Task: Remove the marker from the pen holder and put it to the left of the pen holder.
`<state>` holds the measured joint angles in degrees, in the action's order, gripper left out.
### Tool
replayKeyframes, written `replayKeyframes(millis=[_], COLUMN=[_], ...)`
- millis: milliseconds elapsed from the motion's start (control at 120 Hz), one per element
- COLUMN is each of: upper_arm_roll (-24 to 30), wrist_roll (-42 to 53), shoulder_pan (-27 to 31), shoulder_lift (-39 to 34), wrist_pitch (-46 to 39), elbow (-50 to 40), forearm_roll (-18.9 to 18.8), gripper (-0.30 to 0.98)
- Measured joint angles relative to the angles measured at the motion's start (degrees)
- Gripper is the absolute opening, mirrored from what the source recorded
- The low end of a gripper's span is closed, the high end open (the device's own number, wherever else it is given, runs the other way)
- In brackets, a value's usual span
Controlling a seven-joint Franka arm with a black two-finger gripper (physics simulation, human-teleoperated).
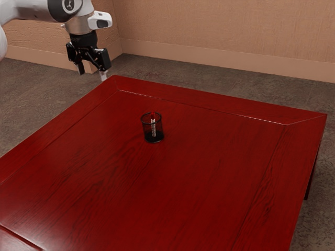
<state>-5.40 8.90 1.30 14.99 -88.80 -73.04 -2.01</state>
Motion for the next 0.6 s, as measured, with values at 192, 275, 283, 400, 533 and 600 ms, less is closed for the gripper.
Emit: replayKeyframes(millis=[192, 275, 283, 400, 533, 600], upper_arm_roll=[0.0, 0.13, 0.14, 0.72, 0.91, 0.95], wrist_roll=[1.19, 1.57, 1.62, 2.52, 5.26, 6.95], shoulder_pan=[0.07, -0.9, -1.1, -2.98, -3.27, -3.2], shoulder_lift=[-0.04, 0.27, 0.33, 2.6, 8.55, 14.04], wrist_pitch=[0.0, -1.15, -1.32, -3.03, -4.46, -4.83], elbow=[0.07, 0.36, 0.43, 2.72, 6.8, 11.98], forearm_roll=[-0.07, -0.25, -0.3, -0.81, 0.06, 0.32], gripper=[0.69, 0.69, 0.69, 0.69, 0.69, 0.69])
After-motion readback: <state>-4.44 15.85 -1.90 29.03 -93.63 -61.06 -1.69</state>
